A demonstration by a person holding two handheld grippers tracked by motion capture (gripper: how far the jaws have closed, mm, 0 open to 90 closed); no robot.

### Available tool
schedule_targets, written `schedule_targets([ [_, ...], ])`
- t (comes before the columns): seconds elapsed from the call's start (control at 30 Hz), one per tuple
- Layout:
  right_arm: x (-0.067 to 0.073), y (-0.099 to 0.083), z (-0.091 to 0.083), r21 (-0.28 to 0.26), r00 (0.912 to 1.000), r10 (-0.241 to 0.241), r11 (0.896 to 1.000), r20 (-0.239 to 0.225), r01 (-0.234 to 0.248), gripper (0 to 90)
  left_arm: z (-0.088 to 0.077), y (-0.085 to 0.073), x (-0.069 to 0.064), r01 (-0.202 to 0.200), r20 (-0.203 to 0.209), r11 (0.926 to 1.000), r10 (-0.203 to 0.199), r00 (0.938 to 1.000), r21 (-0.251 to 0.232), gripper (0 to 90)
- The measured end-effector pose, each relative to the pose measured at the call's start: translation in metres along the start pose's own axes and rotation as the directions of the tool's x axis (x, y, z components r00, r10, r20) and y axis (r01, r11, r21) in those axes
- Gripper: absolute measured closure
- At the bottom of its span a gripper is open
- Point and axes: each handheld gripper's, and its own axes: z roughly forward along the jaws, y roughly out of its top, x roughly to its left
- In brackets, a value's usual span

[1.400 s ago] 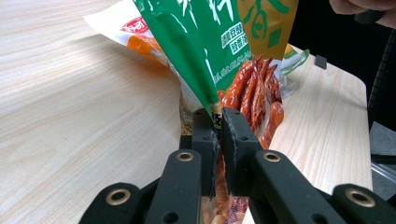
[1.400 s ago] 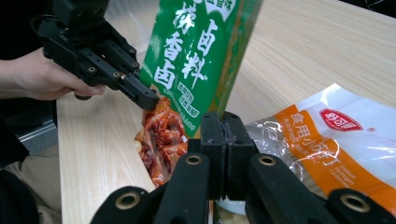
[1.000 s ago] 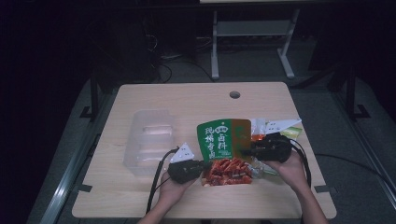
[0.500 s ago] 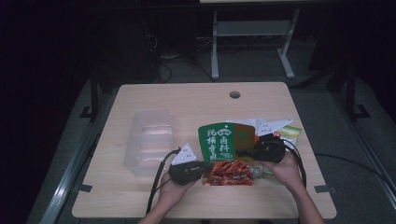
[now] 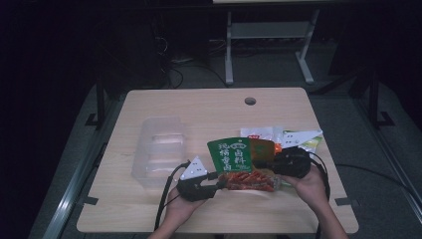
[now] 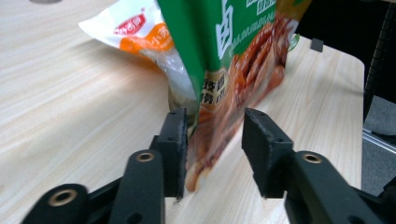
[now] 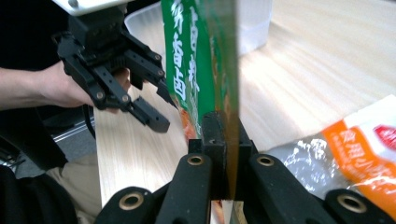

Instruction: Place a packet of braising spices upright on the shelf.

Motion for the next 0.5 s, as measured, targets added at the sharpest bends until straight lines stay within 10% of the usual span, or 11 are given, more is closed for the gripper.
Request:
schedule_targets([
  [0.5,0.003,0.033,-0.018,-0.024,0.996,-0.017,1.0,0.088,0.019,89.6,-0.011,-0.005,-0.005,-0.016,-0.014,0.9993,0.017,0.9998,0.033,52.2],
])
